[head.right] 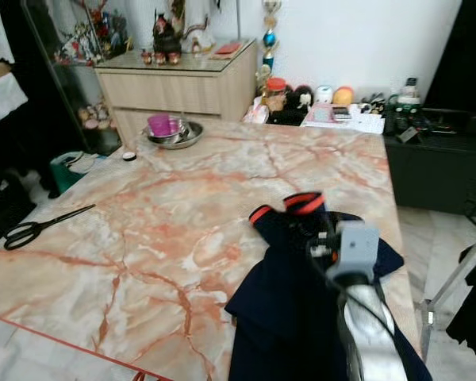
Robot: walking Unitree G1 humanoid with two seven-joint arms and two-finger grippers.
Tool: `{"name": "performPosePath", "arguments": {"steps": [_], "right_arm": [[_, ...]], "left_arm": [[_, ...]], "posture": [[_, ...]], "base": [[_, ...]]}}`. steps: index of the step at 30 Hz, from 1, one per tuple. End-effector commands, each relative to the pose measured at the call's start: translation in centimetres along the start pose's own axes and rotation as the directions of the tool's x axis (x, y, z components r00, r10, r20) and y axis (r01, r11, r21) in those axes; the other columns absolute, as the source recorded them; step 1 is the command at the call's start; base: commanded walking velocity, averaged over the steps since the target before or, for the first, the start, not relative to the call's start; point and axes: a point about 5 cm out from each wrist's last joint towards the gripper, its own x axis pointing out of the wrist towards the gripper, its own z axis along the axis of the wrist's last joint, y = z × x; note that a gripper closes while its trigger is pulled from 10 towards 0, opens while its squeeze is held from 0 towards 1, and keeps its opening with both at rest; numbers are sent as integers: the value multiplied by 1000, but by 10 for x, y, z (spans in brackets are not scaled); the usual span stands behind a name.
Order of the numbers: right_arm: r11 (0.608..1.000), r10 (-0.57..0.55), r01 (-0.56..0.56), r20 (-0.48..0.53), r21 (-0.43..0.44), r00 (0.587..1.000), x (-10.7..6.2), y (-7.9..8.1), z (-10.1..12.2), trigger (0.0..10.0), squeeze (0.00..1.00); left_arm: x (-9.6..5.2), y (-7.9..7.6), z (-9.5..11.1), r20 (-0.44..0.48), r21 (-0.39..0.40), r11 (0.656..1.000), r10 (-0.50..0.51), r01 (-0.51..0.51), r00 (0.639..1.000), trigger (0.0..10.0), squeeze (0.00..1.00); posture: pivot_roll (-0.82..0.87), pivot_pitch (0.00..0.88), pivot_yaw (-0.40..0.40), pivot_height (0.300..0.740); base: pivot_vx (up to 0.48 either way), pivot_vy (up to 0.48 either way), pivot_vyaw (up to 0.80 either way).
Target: Hang hanger
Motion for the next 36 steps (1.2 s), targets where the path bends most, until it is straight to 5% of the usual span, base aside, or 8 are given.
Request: {"name": "performPosePath", "arguments": {"steps": [1,13,14,20,36], "right_arm": [[1000,1,-1,43,0,999,0,4,14,10000,1000],[1000,-17,16,-38,-23,999,-28,-2,-1,10000,1000],[998,-42,39,-68,-40,997,-26,-4,-7,10000,0],[999,-19,18,-43,-30,999,-9,7,2,10000,0],[999,-32,31,-35,-34,999,-3,2,1,10000,0]], "left_arm": [[-1,-6,-9,-33,15,1000,-24,25,999,10000,0],[0,-6,-9,-40,33,999,-20,21,999,10000,0],[0,-7,-8,-37,32,999,-22,23,999,10000,0],[0,-6,-6,-31,1,1000,-13,13,999,10000,0],[0,-7,-6,-31,6,1000,-17,17,999,10000,0]], "posture": [[-57,0,51,740],[-71,0,53,740],[-55,7,52,740],[-39,14,47,740],[-41,22,46,740]], "base": [[0,0,0],[0,0,0],[0,0,0],[-128,0,0],[-285,0,0]]}}
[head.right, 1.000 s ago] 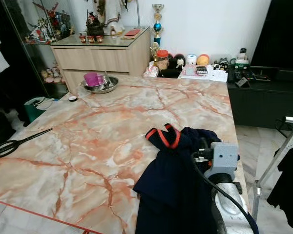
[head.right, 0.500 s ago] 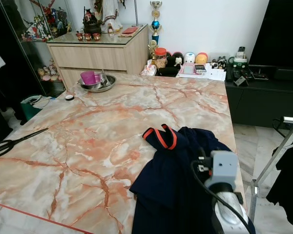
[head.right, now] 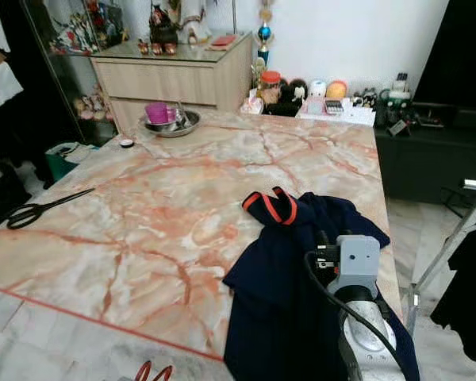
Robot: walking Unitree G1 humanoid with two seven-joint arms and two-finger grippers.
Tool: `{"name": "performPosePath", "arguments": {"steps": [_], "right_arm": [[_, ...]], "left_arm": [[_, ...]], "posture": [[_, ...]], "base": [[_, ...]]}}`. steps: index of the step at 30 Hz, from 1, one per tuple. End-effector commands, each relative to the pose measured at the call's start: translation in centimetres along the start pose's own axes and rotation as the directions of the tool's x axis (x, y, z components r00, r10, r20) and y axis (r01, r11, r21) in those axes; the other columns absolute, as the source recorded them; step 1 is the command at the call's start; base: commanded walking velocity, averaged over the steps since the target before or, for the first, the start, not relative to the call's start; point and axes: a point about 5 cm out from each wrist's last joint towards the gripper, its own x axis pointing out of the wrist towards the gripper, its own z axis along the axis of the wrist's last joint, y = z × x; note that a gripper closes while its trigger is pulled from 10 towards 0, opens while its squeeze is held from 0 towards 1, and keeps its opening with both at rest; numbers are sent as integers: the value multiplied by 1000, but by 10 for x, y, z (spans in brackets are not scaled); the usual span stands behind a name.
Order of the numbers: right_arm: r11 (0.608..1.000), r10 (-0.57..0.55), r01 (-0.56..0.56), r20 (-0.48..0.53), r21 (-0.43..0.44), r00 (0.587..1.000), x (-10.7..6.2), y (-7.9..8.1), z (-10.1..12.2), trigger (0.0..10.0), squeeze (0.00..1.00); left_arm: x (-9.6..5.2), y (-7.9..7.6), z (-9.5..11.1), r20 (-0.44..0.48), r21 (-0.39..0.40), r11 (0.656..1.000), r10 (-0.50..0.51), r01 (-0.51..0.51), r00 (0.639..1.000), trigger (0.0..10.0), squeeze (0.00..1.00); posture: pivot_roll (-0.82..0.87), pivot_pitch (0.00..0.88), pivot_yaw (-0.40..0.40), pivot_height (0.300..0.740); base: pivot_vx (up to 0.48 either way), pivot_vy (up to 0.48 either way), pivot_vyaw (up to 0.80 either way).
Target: Hang hanger
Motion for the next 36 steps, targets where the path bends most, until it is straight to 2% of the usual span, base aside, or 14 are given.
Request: {"name": "performPosePath", "arguments": {"steps": [1,15,23,24,30,36], "right_arm": [[1000,-4,4,-12,-3,1000,2,-2,-3,10000,0],[999,-22,22,-19,23,1000,4,-4,-7,10000,0],[999,-21,21,-10,27,1000,6,-3,-7,10000,0],[999,-23,23,-7,30,1000,7,-3,-6,10000,0],[999,-34,34,6,40,999,9,-3,-4,10000,0],[996,-65,66,-6,66,998,10,-6,-5,10000,0]], "left_arm": [[-2,-5,-19,-69,2,1000,-16,16,997,10000,0],[-2,-5,-18,-67,0,1000,-18,18,998,10000,0],[-2,-4,-18,-57,-32,999,-10,8,998,10000,0],[-2,-5,-18,-59,-6,1000,-19,19,998,10000,0],[-2,-6,-16,-52,35,999,-30,32,998,10000,0],[-2,-7,-16,-53,27,999,-32,33,998,10000,0]], "posture": [[-41,22,46,740],[-42,22,45,740],[-42,26,45,740],[-42,26,45,740],[-41,26,44,740],[-42,25,44,740]], "base": [[-289,0,0],[-283,0,0],[0,0,0],[0,0,0],[0,0,0],[0,-480,-223]]}}
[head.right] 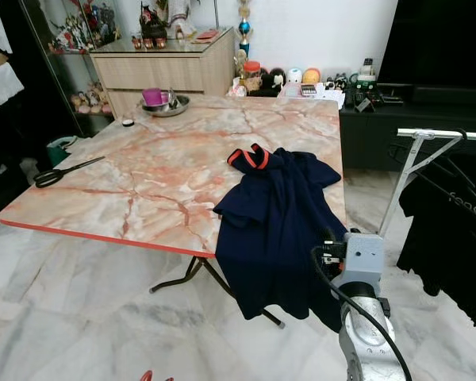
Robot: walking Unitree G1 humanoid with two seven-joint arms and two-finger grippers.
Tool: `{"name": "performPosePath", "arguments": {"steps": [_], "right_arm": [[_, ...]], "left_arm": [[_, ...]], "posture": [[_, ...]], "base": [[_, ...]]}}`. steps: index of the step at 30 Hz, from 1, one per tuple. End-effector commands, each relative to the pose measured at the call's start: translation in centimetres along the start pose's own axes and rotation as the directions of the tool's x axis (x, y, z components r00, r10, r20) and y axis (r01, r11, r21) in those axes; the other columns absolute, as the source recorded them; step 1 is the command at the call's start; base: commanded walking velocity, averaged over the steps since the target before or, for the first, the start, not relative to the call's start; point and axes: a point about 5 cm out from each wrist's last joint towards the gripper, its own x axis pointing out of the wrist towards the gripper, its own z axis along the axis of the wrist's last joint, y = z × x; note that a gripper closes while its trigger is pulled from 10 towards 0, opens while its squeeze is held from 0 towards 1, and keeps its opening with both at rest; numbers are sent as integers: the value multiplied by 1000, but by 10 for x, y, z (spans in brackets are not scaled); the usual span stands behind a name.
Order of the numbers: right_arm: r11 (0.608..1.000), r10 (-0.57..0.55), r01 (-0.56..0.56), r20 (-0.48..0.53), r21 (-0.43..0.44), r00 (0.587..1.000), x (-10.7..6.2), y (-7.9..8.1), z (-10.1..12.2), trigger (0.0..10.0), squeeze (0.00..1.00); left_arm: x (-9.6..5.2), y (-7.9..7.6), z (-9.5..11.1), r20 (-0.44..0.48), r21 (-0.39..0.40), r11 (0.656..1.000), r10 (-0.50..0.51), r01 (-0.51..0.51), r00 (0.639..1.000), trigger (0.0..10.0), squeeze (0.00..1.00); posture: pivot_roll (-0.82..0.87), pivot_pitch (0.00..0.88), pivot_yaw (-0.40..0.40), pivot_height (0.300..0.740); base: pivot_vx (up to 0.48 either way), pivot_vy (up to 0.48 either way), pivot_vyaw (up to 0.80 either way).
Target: Hang hanger
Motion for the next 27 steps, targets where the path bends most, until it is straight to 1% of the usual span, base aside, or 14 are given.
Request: {"name": "performPosePath", "arguments": {"steps": [1,3,16,18,20,22,24,25,26,27], "right_arm": [[1000,-13,13,-4,18,1000,1,-3,0,10000,0],[1000,-7,7,4,20,1000,2,-3,1,10000,0],[1000,-6,6,21,8,1000,3,-2,2,10000,0],[1000,-21,21,-9,16,1000,2,-6,-8,10000,0],[999,-25,25,-17,20,1000,2,-7,-10,10000,0],[998,-46,48,-47,39,998,1,-13,-19,10000,0],[988,-105,118,-127,99,986,-2,-27,-42,10000,0],[988,-105,118,-127,99,986,-2,-27,-42,10000,0],[986,-118,134,-148,103,982,-3,-31,-47,10000,0],[981,-143,165,-189,107,972,-6,-37,-59,10000,0]], "left_arm": [[0,-4,-6,-27,11,1000,-13,13,1000,10000,0],[0,-4,-6,-27,11,1000,-13,14,1000,10000,0],[0,-4,-6,-27,13,1000,-16,16,1000,10000,0],[0,-4,-6,-27,13,1000,-17,17,999,10000,0],[0,-4,-6,-27,14,1000,-17,18,999,10000,0],[0,-4,-6,-27,14,1000,-18,18,999,10000,0],[0,-4,-6,-27,14,1000,-16,16,1000,10000,0],[0,-4,-6,-27,14,1000,-16,16,1000,10000,0],[0,-4,-6,-27,14,1000,-16,16,1000,10000,0],[0,-4,-6,-27,14,1000,-15,15,1000,10000,0]], "posture": [[-41,25,44,740],[-43,26,44,740],[-44,30,47,740],[-44,30,47,740],[-42,30,47,740],[-42,30,48,740],[-44,30,49,740],[-44,30,49,740],[-44,30,49,740],[-42,29,49,740]], "base": [[0,-480,-781],[0,-480,-762],[0,-480,0],[0,-480,0],[0,-480,0],[0,-480,0],[0,-480,0],[0,-480,0],[0,-480,0],[0,-480,0]]}}
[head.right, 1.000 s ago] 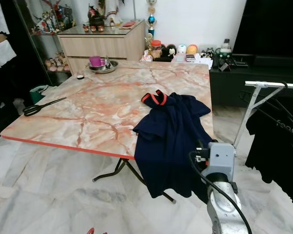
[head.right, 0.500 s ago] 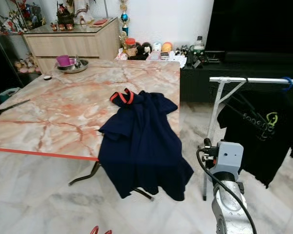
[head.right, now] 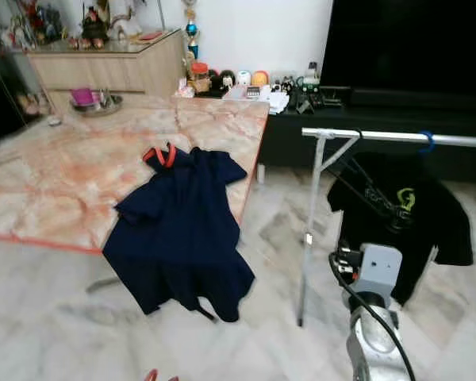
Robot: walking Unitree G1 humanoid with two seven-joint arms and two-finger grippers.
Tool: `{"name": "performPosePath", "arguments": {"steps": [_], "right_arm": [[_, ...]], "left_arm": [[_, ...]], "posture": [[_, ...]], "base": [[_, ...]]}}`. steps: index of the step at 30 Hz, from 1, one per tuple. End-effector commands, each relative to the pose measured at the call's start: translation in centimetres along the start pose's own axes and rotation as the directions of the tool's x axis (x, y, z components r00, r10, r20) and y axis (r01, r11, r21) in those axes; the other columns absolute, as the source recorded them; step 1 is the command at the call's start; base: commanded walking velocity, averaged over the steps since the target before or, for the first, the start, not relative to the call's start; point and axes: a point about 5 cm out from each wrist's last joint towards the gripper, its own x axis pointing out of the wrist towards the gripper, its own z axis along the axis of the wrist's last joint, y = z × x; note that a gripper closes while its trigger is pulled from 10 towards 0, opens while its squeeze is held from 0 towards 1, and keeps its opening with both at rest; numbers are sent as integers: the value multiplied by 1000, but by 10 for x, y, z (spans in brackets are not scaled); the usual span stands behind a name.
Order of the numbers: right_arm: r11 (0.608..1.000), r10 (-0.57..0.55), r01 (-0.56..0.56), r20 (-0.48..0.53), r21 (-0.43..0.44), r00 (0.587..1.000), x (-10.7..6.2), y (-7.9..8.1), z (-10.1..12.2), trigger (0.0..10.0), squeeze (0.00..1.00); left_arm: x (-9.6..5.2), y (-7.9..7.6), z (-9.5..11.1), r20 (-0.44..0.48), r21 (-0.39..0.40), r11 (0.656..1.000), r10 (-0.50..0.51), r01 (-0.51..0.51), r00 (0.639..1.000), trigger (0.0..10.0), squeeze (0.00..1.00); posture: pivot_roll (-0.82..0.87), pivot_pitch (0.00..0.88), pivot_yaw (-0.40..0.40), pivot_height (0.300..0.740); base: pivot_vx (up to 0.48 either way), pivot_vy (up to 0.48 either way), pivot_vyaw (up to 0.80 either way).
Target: Hang hanger
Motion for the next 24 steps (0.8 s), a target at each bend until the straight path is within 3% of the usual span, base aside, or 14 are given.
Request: {"name": "performPosePath", "arguments": {"steps": [1,2,4,9,12,13,19,24], "right_arm": [[999,-47,48,-26,20,999,-1,-13,-8,10000,0],[998,-55,56,-40,22,998,-1,-16,-12,10000,0],[997,-83,83,-153,-6,985,-6,-30,-45,10000,0],[996,-84,81,-322,-25,943,-20,-37,-89,10000,0],[994,-102,73,-444,-83,890,-36,-39,-115,10000,0],[991,-133,98,-503,-96,854,-48,-42,-129,10000,0],[988,-150,141,-574,-60,805,-68,-40,-151,10000,0],[990,-138,133,-595,-53,792,-77,-38,-158,10000,0]], "left_arm": [[0,-2,-5,-20,-4,1000,-5,5,1000,10000,0],[0,-2,-4,-20,-5,1000,-5,4,1000,10000,0],[0,-2,-4,-19,-6,1000,-3,3,1000,10000,0],[0,-1,-3,-17,-5,1000,-3,3,1000,10000,0],[0,-1,-3,-16,-4,1000,-2,2,1000,10000,0],[0,-1,-2,-15,-4,1000,-1,1,1000,10000,0],[0,0,-3,-19,6,1000,6,-6,1000,10000,0],[0,2,-3,-21,4,1000,28,-28,999,10000,0]], "posture": [[-42,29,49,740],[-42,29,49,740],[-45,28,51,740],[-49,29,58,740],[-49,26,58,740],[-36,24,56,740],[-50,30,66,740],[-51,28,62,740]], "base": [[0,-480,0],[0,-480,0],[0,-480,0],[0,-480,0],[0,-480,0],[0,-401,0],[0,-386,0],[0,0,0]]}}
